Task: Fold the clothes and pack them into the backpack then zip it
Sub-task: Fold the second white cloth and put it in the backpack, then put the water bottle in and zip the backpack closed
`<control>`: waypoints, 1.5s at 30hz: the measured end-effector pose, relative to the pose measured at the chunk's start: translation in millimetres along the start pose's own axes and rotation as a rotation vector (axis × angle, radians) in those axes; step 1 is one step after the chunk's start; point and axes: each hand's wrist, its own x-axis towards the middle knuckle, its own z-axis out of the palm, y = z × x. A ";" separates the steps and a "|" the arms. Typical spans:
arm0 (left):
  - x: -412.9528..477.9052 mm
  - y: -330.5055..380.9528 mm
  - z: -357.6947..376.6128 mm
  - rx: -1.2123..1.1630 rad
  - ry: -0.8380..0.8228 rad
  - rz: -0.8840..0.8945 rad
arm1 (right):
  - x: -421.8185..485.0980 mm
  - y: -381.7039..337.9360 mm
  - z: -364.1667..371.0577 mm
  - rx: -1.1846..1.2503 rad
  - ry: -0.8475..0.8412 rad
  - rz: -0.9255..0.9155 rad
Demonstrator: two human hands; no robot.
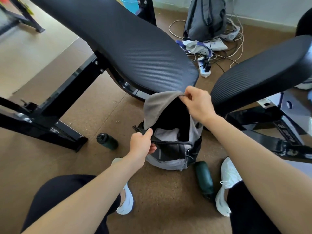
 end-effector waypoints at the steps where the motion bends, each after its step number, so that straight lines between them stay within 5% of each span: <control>1: 0.7 -0.2 1.2 -0.021 0.005 0.008 | -1.4 -0.8 3.1 -0.031 -0.050 -0.007; 7: 8.7 11.4 8.4 -0.205 -0.015 0.094 | -1.0 6.1 -1.5 0.087 0.149 -0.053; 17: 37.4 20.5 25.5 -0.280 -0.031 0.017 | -21.2 44.3 -9.3 -0.017 -0.211 0.063; 23: 37.2 26.7 44.7 -0.339 -0.127 0.067 | -77.4 104.3 -0.1 0.121 0.034 0.331; 30: 28.6 4.4 74.6 -0.115 -0.264 0.080 | -151.3 202.8 47.7 -0.048 -0.407 0.752; 45: 20.4 -28.1 97.2 0.194 -0.399 0.044 | -212.2 282.5 175.7 -0.200 -0.511 1.043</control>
